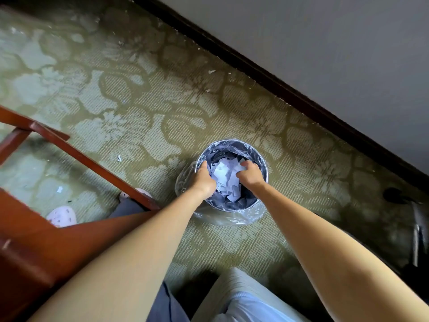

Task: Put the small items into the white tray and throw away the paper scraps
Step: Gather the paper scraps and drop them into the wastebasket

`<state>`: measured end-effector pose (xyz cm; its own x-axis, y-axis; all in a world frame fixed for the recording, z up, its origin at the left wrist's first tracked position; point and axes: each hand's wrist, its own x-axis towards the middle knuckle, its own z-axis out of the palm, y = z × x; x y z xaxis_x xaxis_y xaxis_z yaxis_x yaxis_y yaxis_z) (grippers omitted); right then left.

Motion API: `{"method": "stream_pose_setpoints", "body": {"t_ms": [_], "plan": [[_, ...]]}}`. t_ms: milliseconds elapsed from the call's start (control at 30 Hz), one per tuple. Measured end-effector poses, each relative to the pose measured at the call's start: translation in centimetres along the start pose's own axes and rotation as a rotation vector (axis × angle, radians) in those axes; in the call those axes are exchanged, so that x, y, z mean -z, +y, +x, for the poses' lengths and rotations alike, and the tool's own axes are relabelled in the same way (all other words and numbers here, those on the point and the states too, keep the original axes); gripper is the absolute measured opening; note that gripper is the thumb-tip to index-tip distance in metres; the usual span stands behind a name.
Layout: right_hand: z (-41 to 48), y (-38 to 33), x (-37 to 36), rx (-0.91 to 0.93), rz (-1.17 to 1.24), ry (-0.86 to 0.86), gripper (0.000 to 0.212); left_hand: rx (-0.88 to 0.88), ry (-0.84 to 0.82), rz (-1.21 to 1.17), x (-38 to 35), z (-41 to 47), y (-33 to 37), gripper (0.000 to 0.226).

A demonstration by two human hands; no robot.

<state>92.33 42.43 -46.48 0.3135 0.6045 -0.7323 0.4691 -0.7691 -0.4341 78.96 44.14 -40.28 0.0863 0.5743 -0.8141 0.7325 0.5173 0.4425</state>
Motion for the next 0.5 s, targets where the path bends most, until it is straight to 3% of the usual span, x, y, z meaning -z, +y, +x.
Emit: {"method": "stream_pose_setpoints", "body": {"t_ms": [267, 500], "plan": [[-8.2, -3.5, 2.0, 0.290, -0.467, 0.134, 0.038, -0.088, 0.216, 0.215, 3.4, -8.4, 2.0, 0.053], [-17.2, -11.1, 8.5, 0.618, -0.654, 0.428, 0.030, -0.307, 0.557, 0.287, 8.4, -18.1, 7.1, 0.038]]}}
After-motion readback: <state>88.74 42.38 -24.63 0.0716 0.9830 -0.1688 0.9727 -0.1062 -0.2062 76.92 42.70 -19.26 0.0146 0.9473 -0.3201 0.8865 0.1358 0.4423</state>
